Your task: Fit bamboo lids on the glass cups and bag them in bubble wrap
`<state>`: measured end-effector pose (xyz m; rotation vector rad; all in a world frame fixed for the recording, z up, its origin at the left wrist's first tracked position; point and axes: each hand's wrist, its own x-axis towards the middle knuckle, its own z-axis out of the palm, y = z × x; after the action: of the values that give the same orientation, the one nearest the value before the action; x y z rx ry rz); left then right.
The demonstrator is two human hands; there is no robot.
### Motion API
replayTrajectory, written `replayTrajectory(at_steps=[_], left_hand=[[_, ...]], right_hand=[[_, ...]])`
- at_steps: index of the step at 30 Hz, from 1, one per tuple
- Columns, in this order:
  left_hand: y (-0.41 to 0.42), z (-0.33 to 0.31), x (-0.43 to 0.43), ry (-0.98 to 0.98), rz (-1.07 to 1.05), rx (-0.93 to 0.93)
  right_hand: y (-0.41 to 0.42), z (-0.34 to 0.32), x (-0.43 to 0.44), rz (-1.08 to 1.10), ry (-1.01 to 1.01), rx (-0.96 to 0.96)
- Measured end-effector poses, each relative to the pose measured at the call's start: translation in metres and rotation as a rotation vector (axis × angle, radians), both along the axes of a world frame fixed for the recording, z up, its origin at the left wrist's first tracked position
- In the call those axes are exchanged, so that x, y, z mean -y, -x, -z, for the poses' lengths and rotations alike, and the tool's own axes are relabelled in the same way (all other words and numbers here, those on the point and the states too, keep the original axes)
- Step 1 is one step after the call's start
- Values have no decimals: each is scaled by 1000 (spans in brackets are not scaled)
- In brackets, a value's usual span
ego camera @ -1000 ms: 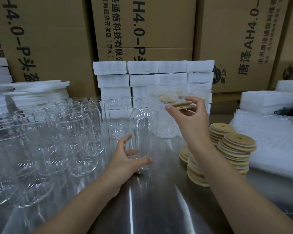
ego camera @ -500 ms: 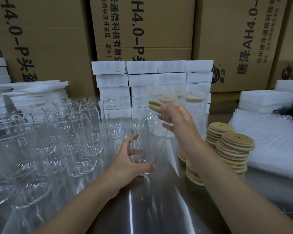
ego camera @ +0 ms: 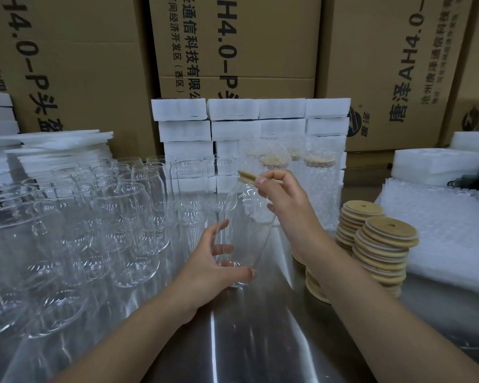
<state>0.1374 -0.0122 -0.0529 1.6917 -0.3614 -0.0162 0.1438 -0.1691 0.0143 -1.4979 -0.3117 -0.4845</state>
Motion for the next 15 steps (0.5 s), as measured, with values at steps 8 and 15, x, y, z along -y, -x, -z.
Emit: replayTrajectory(at_steps=[8,15], left_hand=[[-1,1,-1,-12,8,-12],[0,1,0,-20,9,-6]], right_hand=[[1,0,-1,16,-15,6],[3,-3,2,10,12,19]])
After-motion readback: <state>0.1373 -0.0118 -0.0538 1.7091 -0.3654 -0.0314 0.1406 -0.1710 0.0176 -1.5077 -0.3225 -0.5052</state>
